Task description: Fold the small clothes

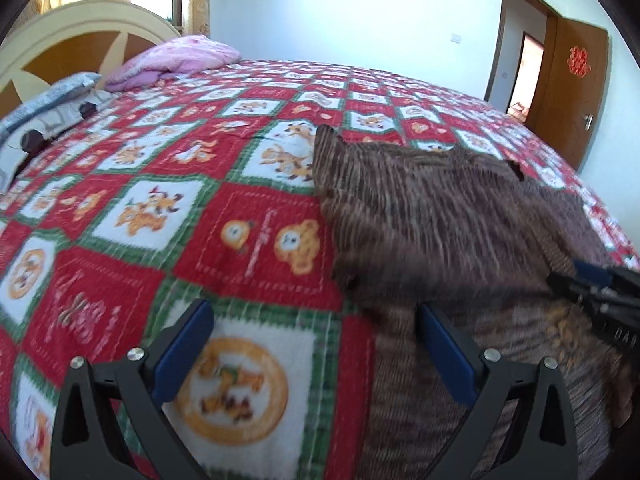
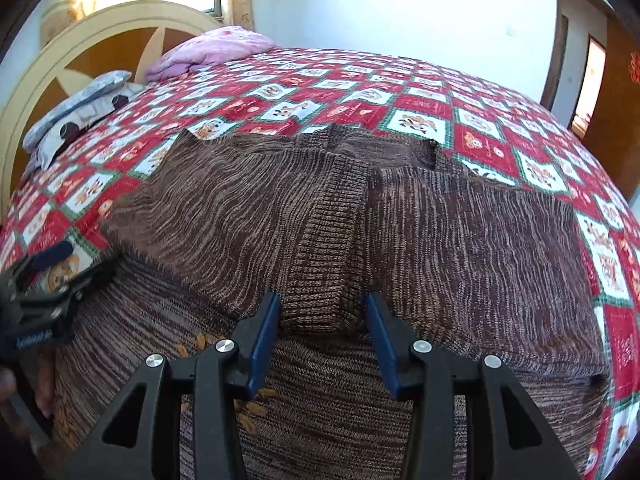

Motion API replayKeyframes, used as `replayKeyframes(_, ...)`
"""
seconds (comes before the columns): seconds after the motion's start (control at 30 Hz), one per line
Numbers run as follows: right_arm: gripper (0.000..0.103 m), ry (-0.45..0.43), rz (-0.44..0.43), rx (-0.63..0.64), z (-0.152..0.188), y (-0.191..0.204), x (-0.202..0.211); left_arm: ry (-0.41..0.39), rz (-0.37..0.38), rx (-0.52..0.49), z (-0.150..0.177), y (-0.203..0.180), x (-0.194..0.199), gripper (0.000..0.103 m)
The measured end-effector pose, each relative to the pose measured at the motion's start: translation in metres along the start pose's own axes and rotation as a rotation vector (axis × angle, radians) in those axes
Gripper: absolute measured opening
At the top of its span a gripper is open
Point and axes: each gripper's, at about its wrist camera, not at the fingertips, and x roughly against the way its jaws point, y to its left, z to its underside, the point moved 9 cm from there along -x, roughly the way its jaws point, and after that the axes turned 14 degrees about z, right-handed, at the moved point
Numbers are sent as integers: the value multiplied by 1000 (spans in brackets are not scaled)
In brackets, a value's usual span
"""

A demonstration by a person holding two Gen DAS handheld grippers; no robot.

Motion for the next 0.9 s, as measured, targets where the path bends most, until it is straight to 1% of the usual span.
replayKeyframes(0.07,47,-3,-11,-17,-1,0,0,-29,15,10,3,2,8,103)
replayKeyframes(0.13,50,-13,-22,-31,-1,-3,6,-28,20,29,5,5,9,103)
replayKeyframes(0.17,51,-13,-21,-41,1,-6,10,-19,3,24,7,4,9,103)
replayKeyframes(0.27,52,-13,-17,-61,7,-12,21,-16,-80,-9,7,2,10,103)
replayKeyframes(0.33,52,-16,-14,-56,16,-17,30,-24,-109,6,8,7,13,103)
replayKeyframes(0.4,52,-2,-17,-43,25,-19,33,-35,-107,23,11,10,17,103)
replayKeyframes(0.47,53,15,6,-9,40,-22,33,-38,-106,28,12,11,19,103)
replayKeyframes(0.5,54,6,12,-1,43,-23,34,-37,-109,28,13,11,19,103)
replayKeyframes(0.53,58,-10,19,4,47,-26,36,-37,-111,31,13,12,19,103)
replayKeyframes(0.57,61,-13,23,1,50,-30,37,-42,-111,34,13,11,21,103)
replayKeyframes(0.6,68,-10,26,-8,53,-33,36,-45,-112,35,14,11,23,103)
replayKeyframes(0.63,71,-3,22,-24,55,-37,35,-51,-112,35,14,11,24,103)
replayKeyframes(0.7,71,-8,3,-38,55,-40,34,-62,-117,29,17,10,29,103)
replayKeyframes(0.77,71,-13,3,-32,56,-40,36,-54,-123,23,20,7,32,103)
replayKeyframes(0.9,71,-15,-5,-37,60,-43,40,-25,-91,12,29,-2,37,103)
